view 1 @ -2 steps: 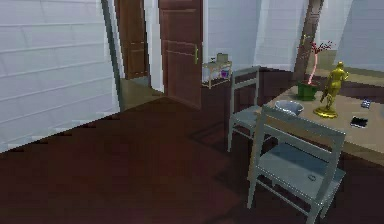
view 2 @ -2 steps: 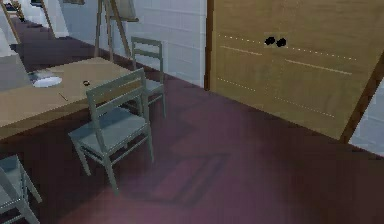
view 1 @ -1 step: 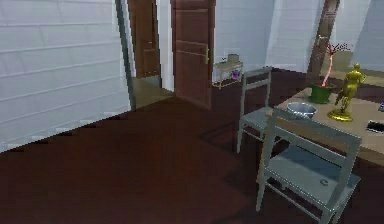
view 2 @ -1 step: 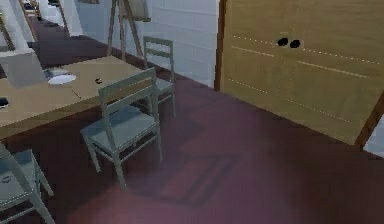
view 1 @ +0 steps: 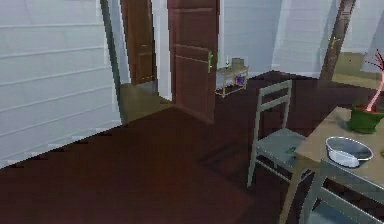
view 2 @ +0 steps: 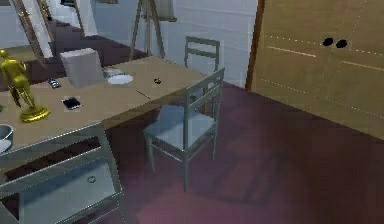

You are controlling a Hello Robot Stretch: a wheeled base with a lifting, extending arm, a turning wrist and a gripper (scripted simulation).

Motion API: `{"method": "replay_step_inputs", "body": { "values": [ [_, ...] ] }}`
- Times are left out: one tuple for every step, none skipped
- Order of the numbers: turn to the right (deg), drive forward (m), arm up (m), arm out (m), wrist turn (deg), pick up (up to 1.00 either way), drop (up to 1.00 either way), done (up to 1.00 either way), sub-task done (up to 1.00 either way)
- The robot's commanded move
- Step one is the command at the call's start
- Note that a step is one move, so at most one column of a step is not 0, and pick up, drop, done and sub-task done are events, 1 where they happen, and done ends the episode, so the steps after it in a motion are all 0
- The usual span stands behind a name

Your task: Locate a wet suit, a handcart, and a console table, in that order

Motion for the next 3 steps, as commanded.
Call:
{"method": "replay_step_inputs", "body": {
  "values": [
    [-9.0,0.00,0.00,0.00,0.0,0.00,0.00,0.00,0.00],
    [0.0,0.55,0.00,0.00,0.0,0.00,0.00,0.00,0.00],
    [3.0,0.00,0.00,0.00,0.0,0.00,0.00,0.00,0.00]
  ]
}}
